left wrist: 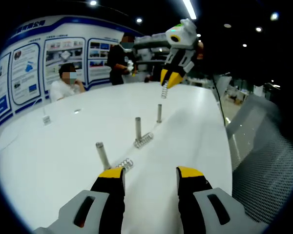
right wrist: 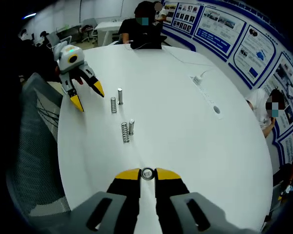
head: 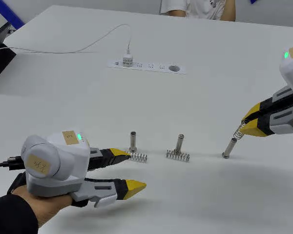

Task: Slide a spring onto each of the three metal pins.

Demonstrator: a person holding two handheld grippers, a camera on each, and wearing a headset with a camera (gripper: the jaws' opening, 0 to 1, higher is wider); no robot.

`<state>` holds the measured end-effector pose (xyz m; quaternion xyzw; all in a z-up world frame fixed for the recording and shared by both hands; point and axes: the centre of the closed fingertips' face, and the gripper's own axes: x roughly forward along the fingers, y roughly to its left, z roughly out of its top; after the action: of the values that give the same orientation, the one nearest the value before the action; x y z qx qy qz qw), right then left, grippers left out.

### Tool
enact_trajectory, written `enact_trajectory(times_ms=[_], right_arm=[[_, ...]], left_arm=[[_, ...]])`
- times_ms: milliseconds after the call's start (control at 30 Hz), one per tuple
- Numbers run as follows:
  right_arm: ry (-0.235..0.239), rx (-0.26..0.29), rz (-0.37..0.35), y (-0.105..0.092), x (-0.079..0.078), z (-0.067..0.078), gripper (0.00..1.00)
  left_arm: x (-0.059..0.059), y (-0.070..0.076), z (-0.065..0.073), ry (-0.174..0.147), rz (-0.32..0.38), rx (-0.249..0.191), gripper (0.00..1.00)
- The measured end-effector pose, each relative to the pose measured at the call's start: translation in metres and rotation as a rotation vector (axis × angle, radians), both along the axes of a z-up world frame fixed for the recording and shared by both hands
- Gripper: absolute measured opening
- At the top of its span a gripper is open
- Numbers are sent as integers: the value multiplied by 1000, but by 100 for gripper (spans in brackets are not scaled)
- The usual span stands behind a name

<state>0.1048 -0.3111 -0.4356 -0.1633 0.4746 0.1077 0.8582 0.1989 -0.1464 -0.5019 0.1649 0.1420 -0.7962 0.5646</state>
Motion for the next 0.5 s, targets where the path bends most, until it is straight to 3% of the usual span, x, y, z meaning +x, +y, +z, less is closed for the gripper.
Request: enact_trajectory(times_ms=[500], right_arm=[[37, 39, -23, -9, 3, -21, 12]], left_arm=[[3, 3, -2, 4, 9, 6, 42]])
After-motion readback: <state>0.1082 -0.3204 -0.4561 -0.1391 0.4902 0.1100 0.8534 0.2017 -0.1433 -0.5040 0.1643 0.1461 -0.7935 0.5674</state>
